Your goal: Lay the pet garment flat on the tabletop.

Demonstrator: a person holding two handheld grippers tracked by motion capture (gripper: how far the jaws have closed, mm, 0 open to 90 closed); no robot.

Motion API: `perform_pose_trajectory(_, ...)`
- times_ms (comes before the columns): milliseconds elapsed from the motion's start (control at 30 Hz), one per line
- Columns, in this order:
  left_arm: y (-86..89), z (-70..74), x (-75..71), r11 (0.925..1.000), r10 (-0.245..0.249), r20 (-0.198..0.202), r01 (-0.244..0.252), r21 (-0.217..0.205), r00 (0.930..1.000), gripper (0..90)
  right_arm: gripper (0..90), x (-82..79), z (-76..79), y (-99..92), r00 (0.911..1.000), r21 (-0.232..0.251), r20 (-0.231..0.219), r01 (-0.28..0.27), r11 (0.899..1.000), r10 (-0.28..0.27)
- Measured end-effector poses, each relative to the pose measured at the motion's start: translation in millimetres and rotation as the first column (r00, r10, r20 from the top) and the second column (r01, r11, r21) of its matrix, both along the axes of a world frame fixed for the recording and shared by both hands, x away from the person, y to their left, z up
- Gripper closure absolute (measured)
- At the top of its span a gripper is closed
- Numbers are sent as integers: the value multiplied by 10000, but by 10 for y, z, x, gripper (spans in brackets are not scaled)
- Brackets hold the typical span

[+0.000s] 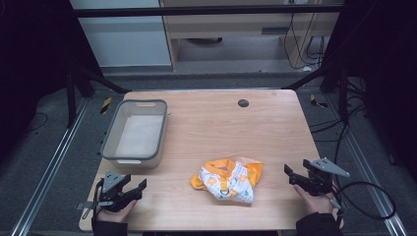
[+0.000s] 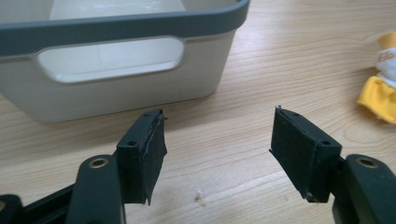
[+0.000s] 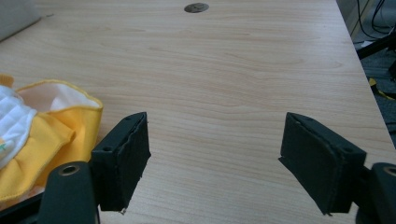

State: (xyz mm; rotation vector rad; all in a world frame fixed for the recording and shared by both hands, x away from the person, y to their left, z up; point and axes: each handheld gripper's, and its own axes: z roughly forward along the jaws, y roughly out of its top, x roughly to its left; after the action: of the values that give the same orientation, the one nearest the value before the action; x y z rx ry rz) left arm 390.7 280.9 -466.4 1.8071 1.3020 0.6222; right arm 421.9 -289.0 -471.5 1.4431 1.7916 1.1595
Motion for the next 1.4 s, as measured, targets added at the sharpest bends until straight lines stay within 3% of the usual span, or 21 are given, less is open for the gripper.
perform_pose_trajectory(267, -99, 30, -58, 9987, -519, 52, 519, -19, 9986, 358, 299, -38, 66, 65, 9975, 233, -12, -712, 9972, 713)
perform_pose_trajectory(467, -162, 54, -68, 9964, -848, 4, 848, 31, 9964, 372, 324, -58, 132, 183, 9905, 29, -122, -1372, 9905, 1372)
perform_pose_trajectory(833, -326, 131, 14, 9913, -1318, 4, 1318, 23, 9913, 381, 344, -38, 255, 351, 9755, 153, -56, -2198, 9754, 2200)
perform_pose_trajectory(867, -340, 142, 25, 9906, -1367, -7, 1367, 24, 9906, 382, 346, -16, 276, 378, 9710, 136, -19, -2391, 9709, 2391)
perform_pose_trajectory(1133, -525, 269, 128, 9840, -1776, 212, 1778, -84, 9839, 400, 376, 40, 354, 487, 9605, -48, -45, -2783, 9605, 2783)
perform_pose_trajectory(1400, -727, 257, 259, 9777, -2094, 72, 2093, 169, 9778, 428, 414, 105, 382, 591, 9512, -142, -49, -3085, 9511, 3084)
